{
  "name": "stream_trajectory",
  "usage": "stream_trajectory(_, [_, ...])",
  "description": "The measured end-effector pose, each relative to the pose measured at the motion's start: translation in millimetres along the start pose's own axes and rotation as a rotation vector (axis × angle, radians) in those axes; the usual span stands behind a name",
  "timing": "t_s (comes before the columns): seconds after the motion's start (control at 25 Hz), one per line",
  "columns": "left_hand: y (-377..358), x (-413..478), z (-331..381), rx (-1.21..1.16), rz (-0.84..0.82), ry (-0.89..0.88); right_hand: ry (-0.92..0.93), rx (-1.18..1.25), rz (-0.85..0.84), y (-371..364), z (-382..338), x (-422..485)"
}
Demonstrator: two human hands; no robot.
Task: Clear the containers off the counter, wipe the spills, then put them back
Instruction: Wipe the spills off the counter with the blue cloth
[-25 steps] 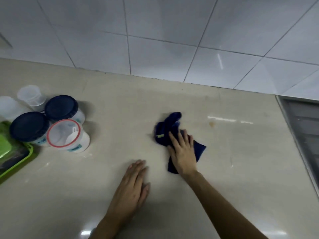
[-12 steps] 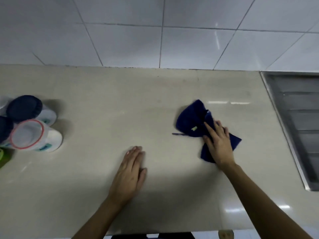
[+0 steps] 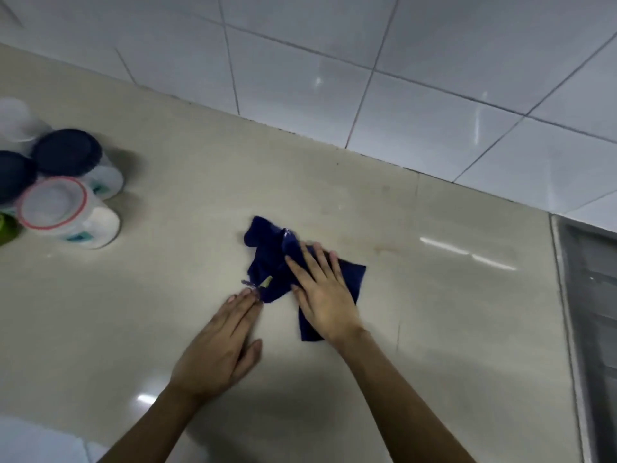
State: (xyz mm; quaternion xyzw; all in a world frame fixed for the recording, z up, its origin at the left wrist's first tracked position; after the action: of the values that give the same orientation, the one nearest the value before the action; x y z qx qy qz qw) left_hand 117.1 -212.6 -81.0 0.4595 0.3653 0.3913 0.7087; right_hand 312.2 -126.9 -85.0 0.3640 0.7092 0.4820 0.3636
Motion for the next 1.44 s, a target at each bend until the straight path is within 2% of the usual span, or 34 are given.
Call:
stream_trajectory(0.08, [-1,0,-1,-0.013,0.001,0.013,0.044,-0.003,0.007,13,25,13])
stream_trajectory(0.12, [0,0,-1,-0.018,0.005,0.001,0.005,-0.007,0.032,19,53,5])
stream_trajectory(0.28, [2,2,0,0.010,0.079,-0.078,-0.441,0.108,0.115,45,174,-55])
stream_trajectory(0.36, [1,3,-2,0.016,0.114,-0.066,-0.621,0.128,0.159,51,190,-61])
stream_trajectory(0.44, [-3,4,0,-0.004,0.090,-0.061,-0.698,0.145,0.194,52,172,-46])
stream_trajectory(0.52, [-3,4,0,-0.029,0.084,-0.063,-0.629,0.113,0.178,44,129,-14])
stream_trajectory(0.72, [-1,3,-5,0.025,0.037,-0.028,-0.036,0.036,0.035,9,-27,104])
stream_trajectory(0.8, [-2,3,-5,0.068,-0.004,0.007,0.128,0.045,-0.025,10,-45,119])
stream_trajectory(0.84, [-2,3,-6,0.061,-0.019,0.002,0.141,0.071,-0.031,13,-33,117])
stream_trajectory(0.92, [-3,3,-7,0.012,0.010,-0.039,0.046,0.101,-0.012,20,10,89])
stream_trajectory(1.08, [-4,3,-5,-0.079,0.044,-0.066,-0.408,0.228,0.104,30,84,-5])
stream_trajectory(1.2, [-5,4,-2,-0.083,0.045,-0.061,-0.706,0.263,0.210,22,64,-32])
stream_trajectory(1.28, [-5,4,-4,-0.078,0.033,-0.047,-0.670,0.214,0.200,11,18,-12])
stream_trajectory(1.44, [-4,1,-5,-0.033,-0.002,-0.029,-0.212,0.087,0.064,-2,-53,66])
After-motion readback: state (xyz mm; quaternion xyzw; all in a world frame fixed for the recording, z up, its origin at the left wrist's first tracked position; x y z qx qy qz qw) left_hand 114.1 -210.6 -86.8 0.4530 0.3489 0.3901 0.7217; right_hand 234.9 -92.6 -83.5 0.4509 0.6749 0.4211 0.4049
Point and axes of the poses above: each hand's wrist, its own x-axis towards the middle knuckle, its own y-axis out of the back of the hand, z = x × y, the point moved 2 cm from there along x, towards the middle knuckle, and after that the axes turned 9 degrees about -z, right-handed, at the moved point
